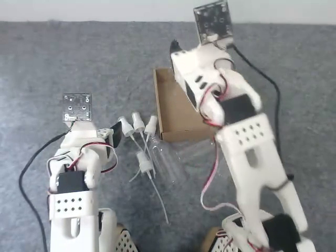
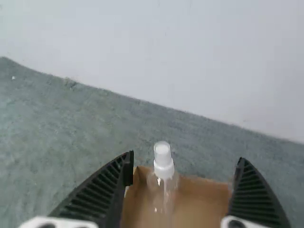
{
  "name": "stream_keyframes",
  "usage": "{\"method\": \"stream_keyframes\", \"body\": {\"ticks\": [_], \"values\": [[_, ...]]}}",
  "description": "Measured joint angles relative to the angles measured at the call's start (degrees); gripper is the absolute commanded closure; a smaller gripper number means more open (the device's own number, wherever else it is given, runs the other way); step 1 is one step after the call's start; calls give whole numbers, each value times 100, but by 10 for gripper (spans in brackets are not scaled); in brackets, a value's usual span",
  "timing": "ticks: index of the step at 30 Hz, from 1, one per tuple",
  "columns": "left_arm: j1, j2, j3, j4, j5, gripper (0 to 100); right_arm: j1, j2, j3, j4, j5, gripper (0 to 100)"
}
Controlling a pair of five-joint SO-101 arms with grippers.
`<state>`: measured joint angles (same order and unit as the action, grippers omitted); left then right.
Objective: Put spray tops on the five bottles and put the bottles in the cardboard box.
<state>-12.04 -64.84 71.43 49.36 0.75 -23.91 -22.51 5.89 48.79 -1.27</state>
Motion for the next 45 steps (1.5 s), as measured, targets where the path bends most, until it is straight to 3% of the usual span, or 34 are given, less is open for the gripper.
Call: {"method": "stream_keyframes", "body": {"ticks": [10,14,19,23,31,45], "values": [[0,-9,158,-273,0,743,1116,-1653,-9,2971,0,712],[0,-9,158,-273,0,743,1890,-1767,369,3525,9,711],[0,-9,158,-273,0,743,3095,-1433,1705,3200,642,710],[0,-9,158,-273,0,743,3596,-589,2295,2708,1029,709],[0,-9,158,-273,0,743,3481,809,2347,2075,1116,709],[0,-9,158,-273,0,743,3393,1442,2655,1389,1125,712]]}}
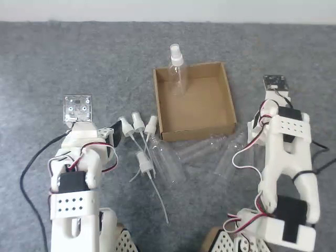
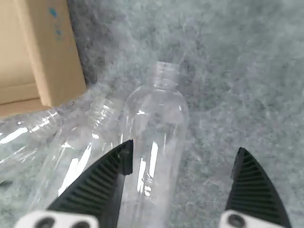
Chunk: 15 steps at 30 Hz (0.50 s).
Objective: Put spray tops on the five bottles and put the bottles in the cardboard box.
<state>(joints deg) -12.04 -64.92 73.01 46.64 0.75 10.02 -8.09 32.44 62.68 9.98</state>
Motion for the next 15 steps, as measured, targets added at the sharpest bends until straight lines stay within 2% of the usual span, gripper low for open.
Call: {"method": "stream_keyframes", "body": {"ticks": [6,10,15], "values": [[0,0,0,0,0,743,70,624,0,-264,35,719],[0,0,0,0,0,744,466,747,0,-334,53,824],[0,0,0,0,0,745,1099,747,0,-352,949,899]]}}
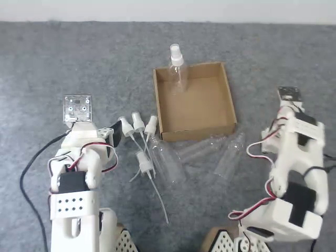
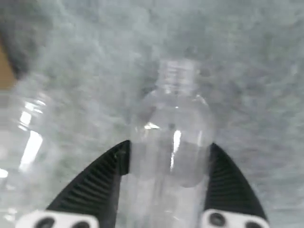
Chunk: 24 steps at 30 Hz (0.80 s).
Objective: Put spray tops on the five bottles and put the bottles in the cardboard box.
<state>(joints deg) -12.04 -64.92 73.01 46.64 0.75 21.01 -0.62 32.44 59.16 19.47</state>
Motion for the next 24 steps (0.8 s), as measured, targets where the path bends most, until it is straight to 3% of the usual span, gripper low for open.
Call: {"method": "stream_keyframes", "body": {"ticks": [6,11,16,24], "values": [[0,79,-220,237,0,746,844,0,0,-18,1345,969],[-9,1108,-1160,818,0,746,1345,0,0,-18,2347,972],[97,2699,-2295,1284,26,791,1732,0,0,-18,2980,971],[1266,4536,-2866,2268,-440,782,1785,18,88,-70,3270,970]]}}
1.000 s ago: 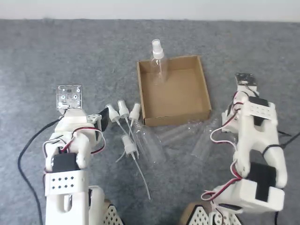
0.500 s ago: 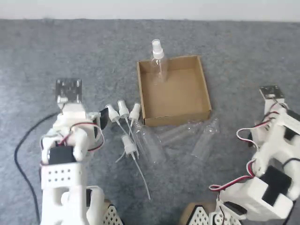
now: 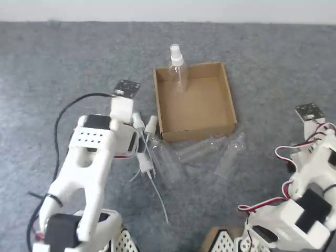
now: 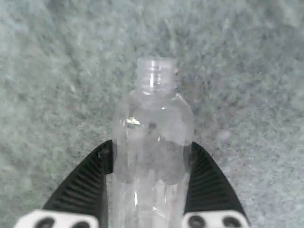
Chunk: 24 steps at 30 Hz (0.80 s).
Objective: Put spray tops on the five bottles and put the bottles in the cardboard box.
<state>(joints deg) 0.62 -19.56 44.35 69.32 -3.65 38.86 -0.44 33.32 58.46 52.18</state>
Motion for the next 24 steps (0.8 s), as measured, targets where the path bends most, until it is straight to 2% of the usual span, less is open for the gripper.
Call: {"method": "stream_keyframes", "body": {"ticks": [5,17,24], "values": [[308,18,237,0,0,782,0,-9,18,-70,18,970],[334,18,949,-905,26,786,0,-9,18,-70,18,970],[334,53,1064,-941,26,783,0,-9,18,-70,18,970]]}}
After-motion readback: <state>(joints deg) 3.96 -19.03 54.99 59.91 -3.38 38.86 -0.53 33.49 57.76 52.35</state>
